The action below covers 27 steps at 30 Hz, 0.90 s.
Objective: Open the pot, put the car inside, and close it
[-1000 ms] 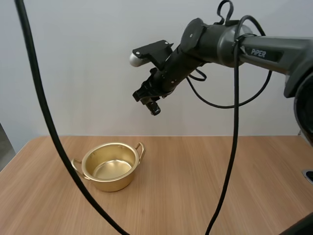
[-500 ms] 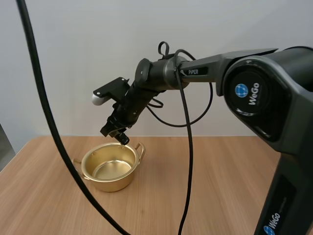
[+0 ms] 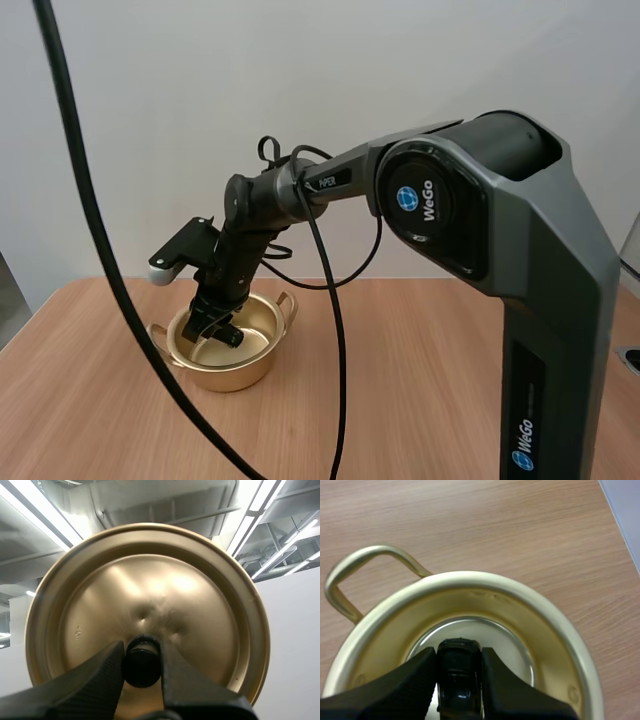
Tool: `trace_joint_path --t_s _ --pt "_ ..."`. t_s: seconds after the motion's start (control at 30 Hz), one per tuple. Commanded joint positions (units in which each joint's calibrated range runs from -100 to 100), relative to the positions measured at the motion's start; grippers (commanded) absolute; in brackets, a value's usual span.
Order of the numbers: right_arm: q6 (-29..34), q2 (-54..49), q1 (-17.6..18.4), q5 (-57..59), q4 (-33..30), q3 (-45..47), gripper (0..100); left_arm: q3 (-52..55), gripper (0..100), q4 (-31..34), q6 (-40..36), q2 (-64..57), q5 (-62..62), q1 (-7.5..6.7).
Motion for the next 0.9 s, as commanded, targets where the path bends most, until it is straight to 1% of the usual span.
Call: trace_joint_path --t_s 0.0,0.07,0.13,0.87 --pt "0.1 1.1 0.0 -0.3 -1.3 0.0 0 0.0 0 -0.1 0.0 -0.2 0.0 0.02" --pt "0.1 2.1 0.0 -0.8 -3.5 0.0 0 0.0 0 -0.1 0.0 -0.4 0.0 0.02" --pt "0.1 2.9 0.0 -1.5 -3.8 0.0 0 0.0 0 -0.1 0.0 -0.5 0.0 0.02" --pt "0.1 6.9 0.0 -5.0 -4.7 0.1 0 0.0 0 -0.1 0.0 -0.6 0.0 0.02"
